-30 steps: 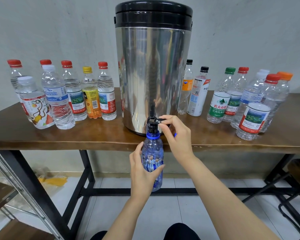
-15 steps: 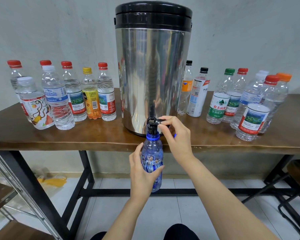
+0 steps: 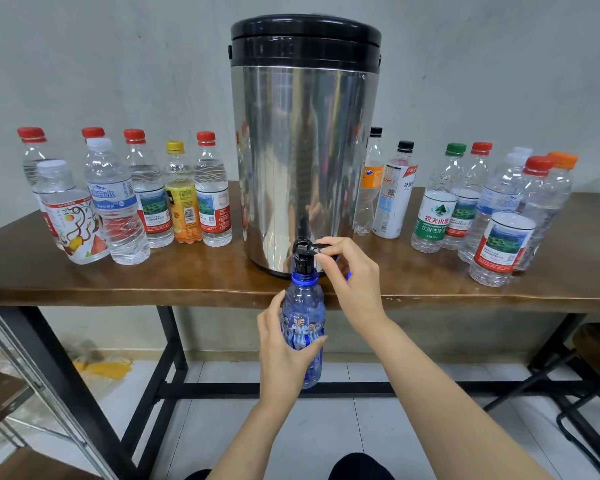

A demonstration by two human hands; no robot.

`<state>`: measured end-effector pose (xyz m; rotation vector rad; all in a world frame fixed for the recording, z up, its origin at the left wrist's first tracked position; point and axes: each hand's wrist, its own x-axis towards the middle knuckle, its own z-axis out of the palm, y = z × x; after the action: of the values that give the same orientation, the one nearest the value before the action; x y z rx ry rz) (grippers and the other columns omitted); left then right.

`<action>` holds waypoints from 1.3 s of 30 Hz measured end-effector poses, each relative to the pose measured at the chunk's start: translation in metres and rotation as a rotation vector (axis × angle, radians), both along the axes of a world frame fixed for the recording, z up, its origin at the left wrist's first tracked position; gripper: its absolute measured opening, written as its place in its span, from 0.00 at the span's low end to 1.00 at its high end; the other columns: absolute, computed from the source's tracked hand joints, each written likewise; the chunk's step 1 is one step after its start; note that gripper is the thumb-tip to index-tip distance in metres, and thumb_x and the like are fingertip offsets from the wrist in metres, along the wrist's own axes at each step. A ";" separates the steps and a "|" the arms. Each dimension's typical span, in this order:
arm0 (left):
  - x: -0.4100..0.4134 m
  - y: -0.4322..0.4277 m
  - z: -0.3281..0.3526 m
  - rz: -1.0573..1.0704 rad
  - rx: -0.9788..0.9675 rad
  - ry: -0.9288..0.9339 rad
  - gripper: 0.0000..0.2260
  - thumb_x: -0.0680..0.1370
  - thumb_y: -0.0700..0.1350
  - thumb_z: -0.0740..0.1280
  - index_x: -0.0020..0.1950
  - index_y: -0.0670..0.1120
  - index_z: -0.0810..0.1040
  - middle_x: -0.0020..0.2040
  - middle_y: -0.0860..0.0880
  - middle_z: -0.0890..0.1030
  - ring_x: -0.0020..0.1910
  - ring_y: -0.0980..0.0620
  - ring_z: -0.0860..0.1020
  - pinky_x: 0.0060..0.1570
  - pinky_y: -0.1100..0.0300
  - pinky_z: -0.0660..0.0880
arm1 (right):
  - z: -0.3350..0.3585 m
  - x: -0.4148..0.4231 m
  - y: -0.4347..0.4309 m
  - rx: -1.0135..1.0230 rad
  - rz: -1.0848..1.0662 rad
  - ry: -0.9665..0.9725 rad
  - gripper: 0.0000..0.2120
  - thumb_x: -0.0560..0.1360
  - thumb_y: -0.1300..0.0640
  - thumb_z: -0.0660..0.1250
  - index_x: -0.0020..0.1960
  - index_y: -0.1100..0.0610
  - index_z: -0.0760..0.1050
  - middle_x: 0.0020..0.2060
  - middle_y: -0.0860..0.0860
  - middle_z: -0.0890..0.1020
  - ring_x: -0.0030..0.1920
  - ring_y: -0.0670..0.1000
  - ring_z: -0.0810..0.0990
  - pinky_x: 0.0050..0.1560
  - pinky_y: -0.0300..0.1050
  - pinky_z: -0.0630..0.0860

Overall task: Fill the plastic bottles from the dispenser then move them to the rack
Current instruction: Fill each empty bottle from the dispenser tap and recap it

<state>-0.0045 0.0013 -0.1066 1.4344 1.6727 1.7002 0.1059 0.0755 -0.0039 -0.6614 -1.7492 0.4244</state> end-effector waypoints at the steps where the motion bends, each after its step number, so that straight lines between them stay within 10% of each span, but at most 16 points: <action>1: 0.000 0.000 0.000 0.000 0.001 0.000 0.43 0.66 0.42 0.81 0.70 0.63 0.59 0.65 0.56 0.66 0.65 0.69 0.66 0.51 0.81 0.67 | 0.000 0.000 0.000 0.000 0.001 0.001 0.12 0.77 0.48 0.63 0.48 0.57 0.78 0.52 0.44 0.81 0.54 0.39 0.79 0.52 0.30 0.72; 39: -0.001 0.002 -0.002 0.012 0.010 -0.012 0.43 0.65 0.42 0.82 0.70 0.61 0.60 0.65 0.56 0.66 0.65 0.66 0.68 0.50 0.78 0.70 | 0.000 0.000 0.000 -0.010 0.011 0.006 0.12 0.77 0.48 0.64 0.48 0.57 0.78 0.53 0.43 0.81 0.54 0.42 0.80 0.53 0.35 0.75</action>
<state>-0.0051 0.0033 -0.1081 1.4187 1.6716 1.7230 0.1058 0.0751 -0.0034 -0.6573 -1.7467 0.4418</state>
